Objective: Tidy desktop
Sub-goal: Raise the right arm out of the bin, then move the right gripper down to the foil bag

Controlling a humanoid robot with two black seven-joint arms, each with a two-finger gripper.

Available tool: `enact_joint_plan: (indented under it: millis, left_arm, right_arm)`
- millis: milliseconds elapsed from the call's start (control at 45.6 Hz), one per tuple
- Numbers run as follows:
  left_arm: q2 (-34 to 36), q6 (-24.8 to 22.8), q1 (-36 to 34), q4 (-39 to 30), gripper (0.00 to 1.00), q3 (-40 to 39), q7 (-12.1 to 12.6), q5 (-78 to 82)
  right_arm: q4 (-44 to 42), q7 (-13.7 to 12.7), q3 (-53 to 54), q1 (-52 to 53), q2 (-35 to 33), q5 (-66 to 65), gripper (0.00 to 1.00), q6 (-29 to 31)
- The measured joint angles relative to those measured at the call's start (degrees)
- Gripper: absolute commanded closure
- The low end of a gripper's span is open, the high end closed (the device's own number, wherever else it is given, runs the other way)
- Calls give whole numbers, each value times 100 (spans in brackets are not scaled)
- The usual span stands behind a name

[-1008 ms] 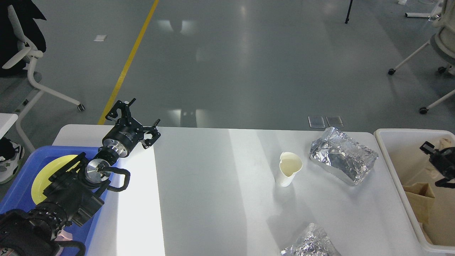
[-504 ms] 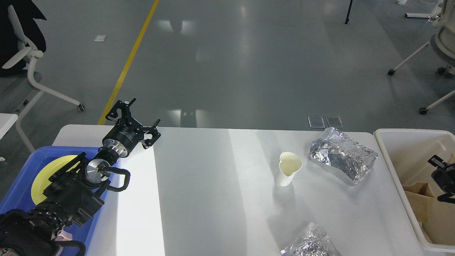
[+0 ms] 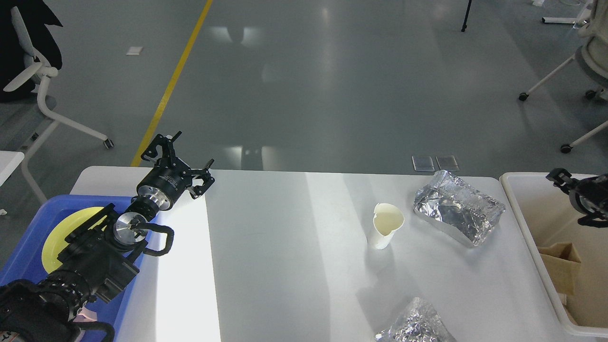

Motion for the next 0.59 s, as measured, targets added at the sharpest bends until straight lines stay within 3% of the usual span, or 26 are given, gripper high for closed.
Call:
enact_joint_plan:
  millis: [351,592]
  left_arm:
    - [0,0,0,0,1,0,0,4]
    - [0,0,-1,3,1,0,0,2]
  right_arm:
    - [2918,28,-1291,3559,348,21,0,1317]
    - [4976,38,-1753,5029,999,65,0,1842]
